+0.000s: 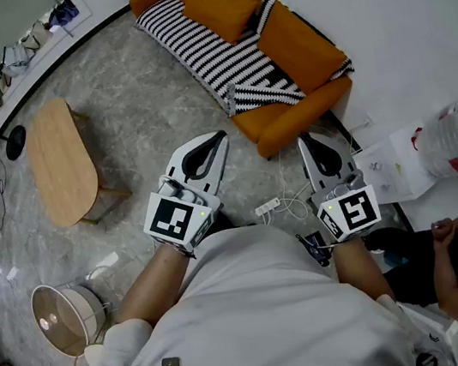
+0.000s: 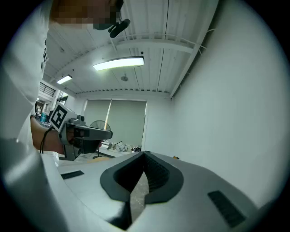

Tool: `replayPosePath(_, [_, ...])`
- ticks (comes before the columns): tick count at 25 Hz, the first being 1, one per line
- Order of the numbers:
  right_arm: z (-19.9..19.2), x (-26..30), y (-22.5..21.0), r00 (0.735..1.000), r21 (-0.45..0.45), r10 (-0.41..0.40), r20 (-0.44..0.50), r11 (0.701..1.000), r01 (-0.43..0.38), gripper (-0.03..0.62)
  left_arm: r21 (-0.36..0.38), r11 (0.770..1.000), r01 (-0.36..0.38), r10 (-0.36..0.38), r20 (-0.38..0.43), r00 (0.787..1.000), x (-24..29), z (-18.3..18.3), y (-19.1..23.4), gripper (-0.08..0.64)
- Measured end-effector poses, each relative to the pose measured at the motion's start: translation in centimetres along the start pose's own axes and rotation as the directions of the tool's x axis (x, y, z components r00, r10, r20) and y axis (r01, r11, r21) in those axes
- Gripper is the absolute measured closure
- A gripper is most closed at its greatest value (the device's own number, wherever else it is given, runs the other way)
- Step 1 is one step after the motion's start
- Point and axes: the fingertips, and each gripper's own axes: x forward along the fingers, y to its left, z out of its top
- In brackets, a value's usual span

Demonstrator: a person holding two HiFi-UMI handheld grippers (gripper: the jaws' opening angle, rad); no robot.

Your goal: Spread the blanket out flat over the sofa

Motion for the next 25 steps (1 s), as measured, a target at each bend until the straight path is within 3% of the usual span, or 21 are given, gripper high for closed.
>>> replayPosePath(14, [-1.6,1.1,-2.1,0.999,0.041,0.021,-0.026,0.999,-0.020,0.565,-0.011,1.000,0.004,-0.005,-0.019,1.000,2.7,-1.2,0.1,0.554])
replayPosePath(25, [-3.2,6.2,-5.1,0.998,0.063,-0.017,-0.065,0.998,0.021,0.565,-0.030,0.999,0.036,-0.037,-0.033,0.999,6.8,-2.6,5.1,0.554])
